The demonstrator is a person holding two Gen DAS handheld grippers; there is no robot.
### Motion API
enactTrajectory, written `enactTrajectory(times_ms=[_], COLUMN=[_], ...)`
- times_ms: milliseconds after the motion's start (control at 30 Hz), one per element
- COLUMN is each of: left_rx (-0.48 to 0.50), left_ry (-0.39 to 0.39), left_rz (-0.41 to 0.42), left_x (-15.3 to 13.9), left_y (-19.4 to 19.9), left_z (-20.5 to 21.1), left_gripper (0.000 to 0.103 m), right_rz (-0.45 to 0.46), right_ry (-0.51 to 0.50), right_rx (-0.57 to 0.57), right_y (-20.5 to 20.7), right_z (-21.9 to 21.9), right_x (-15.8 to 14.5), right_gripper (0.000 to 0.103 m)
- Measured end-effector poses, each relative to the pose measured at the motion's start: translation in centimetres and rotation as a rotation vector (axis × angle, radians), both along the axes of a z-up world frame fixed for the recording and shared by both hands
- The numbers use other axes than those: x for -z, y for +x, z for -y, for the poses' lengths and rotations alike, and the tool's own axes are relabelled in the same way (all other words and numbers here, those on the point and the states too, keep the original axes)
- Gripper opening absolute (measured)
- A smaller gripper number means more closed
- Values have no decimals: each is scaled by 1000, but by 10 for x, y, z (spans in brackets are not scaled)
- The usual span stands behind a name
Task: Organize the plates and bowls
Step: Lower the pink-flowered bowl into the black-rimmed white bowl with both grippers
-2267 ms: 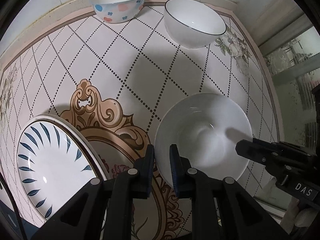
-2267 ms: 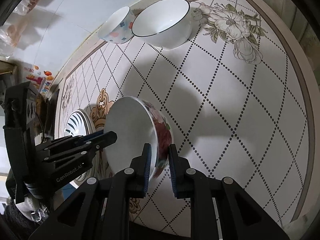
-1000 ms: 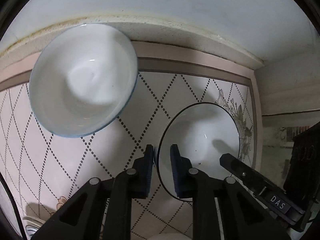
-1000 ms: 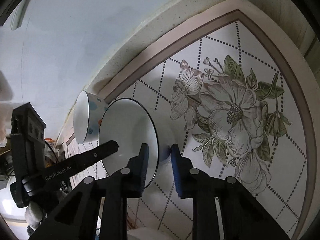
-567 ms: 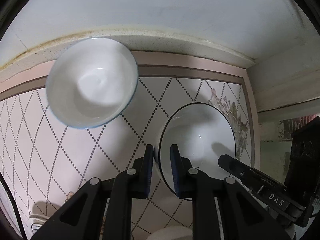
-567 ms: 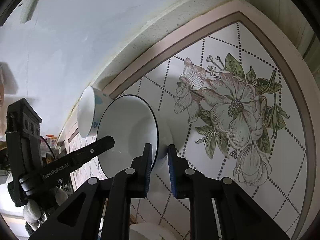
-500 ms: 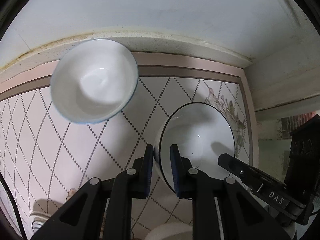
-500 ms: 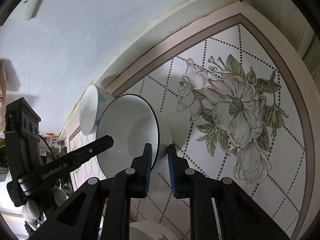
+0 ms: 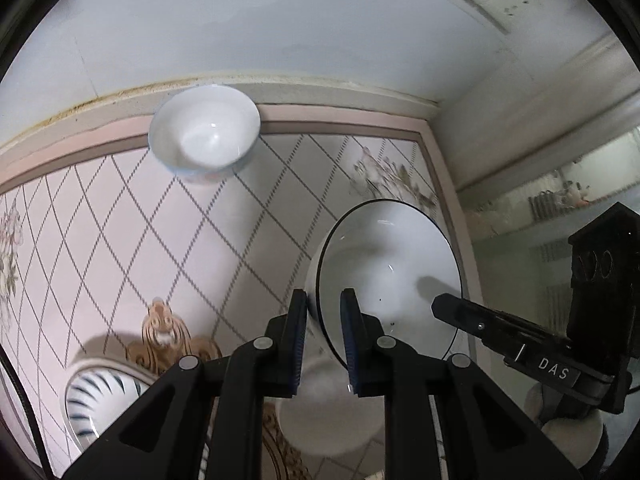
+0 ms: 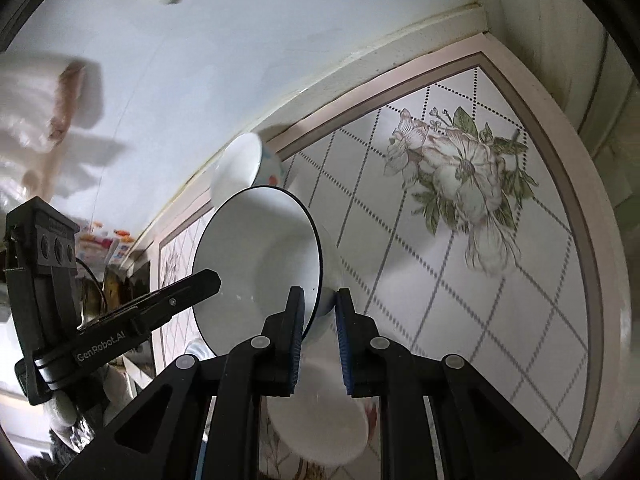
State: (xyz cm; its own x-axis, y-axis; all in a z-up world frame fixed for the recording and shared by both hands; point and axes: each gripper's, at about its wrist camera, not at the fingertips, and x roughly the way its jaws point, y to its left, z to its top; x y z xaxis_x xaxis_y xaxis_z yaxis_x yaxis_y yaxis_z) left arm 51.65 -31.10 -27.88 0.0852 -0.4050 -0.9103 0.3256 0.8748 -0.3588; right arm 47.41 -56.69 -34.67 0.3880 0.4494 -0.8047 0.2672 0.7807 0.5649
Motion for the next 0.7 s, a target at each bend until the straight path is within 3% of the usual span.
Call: enactTrajectory(times_ms=[233,700], left_rx=[24,73], left_ry=[-8,81], left_rz=[3,-50], left_x=[-11,30], left_y=[-39,-81], left_z=[-12,-24], left_gripper=[15,15], right_rz=[-3,-88], right_ry=[5,29], right_rx=[-20,-33], right_y=[-55,-99], right_z=[-16,-34], right_x=[-17,26], right_gripper=[18,18])
